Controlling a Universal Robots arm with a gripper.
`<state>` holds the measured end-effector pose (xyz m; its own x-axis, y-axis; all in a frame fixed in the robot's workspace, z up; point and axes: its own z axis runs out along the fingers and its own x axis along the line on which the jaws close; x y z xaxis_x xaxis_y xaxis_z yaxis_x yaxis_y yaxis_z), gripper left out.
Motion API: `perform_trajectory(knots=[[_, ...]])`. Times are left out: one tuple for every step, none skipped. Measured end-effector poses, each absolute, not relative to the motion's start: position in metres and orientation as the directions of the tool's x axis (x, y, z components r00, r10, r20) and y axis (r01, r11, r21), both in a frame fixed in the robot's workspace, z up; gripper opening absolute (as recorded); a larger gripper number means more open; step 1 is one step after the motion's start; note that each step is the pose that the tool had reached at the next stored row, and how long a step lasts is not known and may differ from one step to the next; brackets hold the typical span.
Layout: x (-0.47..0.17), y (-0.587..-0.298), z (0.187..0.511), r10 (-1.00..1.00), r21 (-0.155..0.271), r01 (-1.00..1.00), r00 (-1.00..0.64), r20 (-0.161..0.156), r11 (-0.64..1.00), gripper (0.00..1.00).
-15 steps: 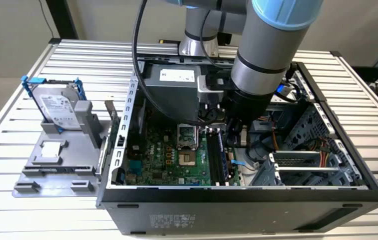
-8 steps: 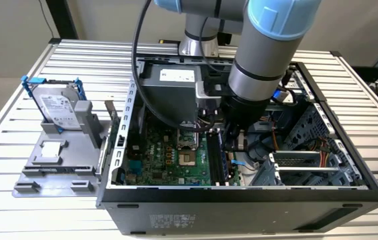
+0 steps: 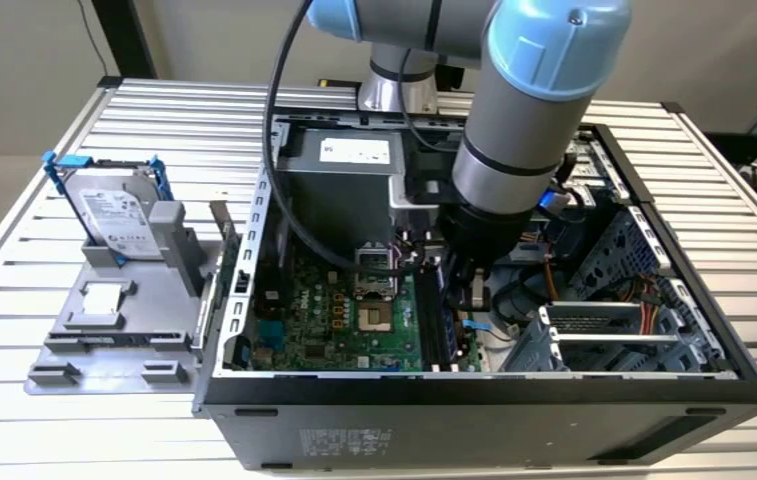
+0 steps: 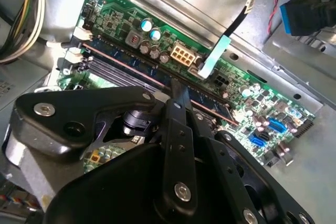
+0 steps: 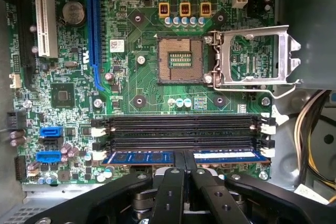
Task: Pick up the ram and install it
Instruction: 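Press down the ram until it locks into place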
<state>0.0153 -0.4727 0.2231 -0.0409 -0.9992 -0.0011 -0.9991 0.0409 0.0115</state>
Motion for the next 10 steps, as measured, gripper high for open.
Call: perform_trajectory(knots=[[0.015,-0.473,0.221,-0.999,0.012,-0.999,-0.041,-0.001,0.041,0.0],[0.015,-0.473,0.22,-0.999,0.012,-0.999,-0.041,-0.001,0.041,0.0],[0.015,-0.473,0.218,-0.999,0.012,-0.999,-0.041,-0.001,0.041,0.0],[0.015,-0.473,0.218,-0.999,0.011,-0.999,-0.041,-0.002,0.041,0.0],[0.015,-0.472,0.219,-0.999,0.011,-0.999,-0.041,-0.001,0.041,0.0],[0.015,-0.472,0.223,-0.999,0.011,-0.999,-0.041,-0.006,0.041,0.0],[0.015,-0.472,0.227,-0.999,0.011,-0.999,-0.041,-0.005,0.041,0.0],[0.015,-0.472,0.233,-0.999,0.011,-0.999,-0.041,-0.003,0.041,0.0],[0.015,-0.472,0.237,-0.999,0.011,-0.999,-0.041,-0.003,0.041,0.0],[0.015,-0.472,0.241,-0.999,0.011,-0.999,-0.041,-0.003,0.041,0.0]])
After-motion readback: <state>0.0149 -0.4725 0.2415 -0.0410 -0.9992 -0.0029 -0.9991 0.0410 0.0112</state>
